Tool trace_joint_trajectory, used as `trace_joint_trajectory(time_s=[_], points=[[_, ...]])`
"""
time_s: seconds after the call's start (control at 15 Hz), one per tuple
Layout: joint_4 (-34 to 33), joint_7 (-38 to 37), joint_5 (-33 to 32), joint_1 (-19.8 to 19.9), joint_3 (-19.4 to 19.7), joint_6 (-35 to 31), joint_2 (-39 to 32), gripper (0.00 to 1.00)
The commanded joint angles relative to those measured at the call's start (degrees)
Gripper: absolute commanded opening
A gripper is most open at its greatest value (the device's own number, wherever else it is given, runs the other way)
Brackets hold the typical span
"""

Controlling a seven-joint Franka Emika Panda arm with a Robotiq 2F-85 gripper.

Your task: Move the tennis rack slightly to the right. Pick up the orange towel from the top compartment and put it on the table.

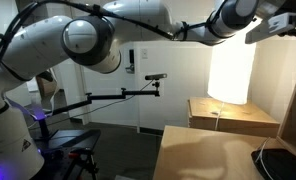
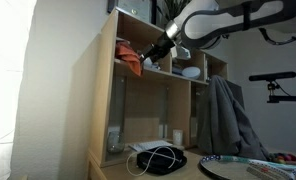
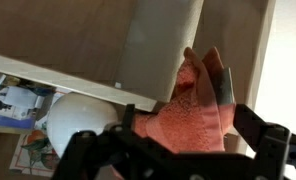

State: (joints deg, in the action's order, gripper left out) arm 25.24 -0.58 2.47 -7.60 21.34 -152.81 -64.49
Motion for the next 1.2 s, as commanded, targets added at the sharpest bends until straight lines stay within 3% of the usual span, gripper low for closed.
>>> trace_joint_trajectory(time_s=[0.0,0.13,0.2,0.27,0.73,0.8,0.87,1.07,1.13], points=[[1.53,-0.20,-0.79,-0.94,0.80,1.36,1.43,1.00],[1.47,0.01,-0.99,-1.34,1.06,1.21,1.30,1.00],[-6.12,-2.56,-6.39,1.03,-2.13,3.87,-2.49,1.00],[1.10,-1.47,-3.59,-1.71,1.82,0.85,0.95,1.00],[1.49,-1.90,-4.55,-2.63,2.74,1.83,0.70,1.00],[-6.12,-2.67,-8.63,0.15,-1.69,5.41,-2.89,1.00],[1.45,-1.70,-5.86,-2.47,1.91,2.65,0.72,1.00],[1.25,-1.36,-6.25,-2.37,1.74,2.39,0.44,1.00],[1.17,-1.70,-6.19,-2.39,1.86,2.18,0.37,0.75]])
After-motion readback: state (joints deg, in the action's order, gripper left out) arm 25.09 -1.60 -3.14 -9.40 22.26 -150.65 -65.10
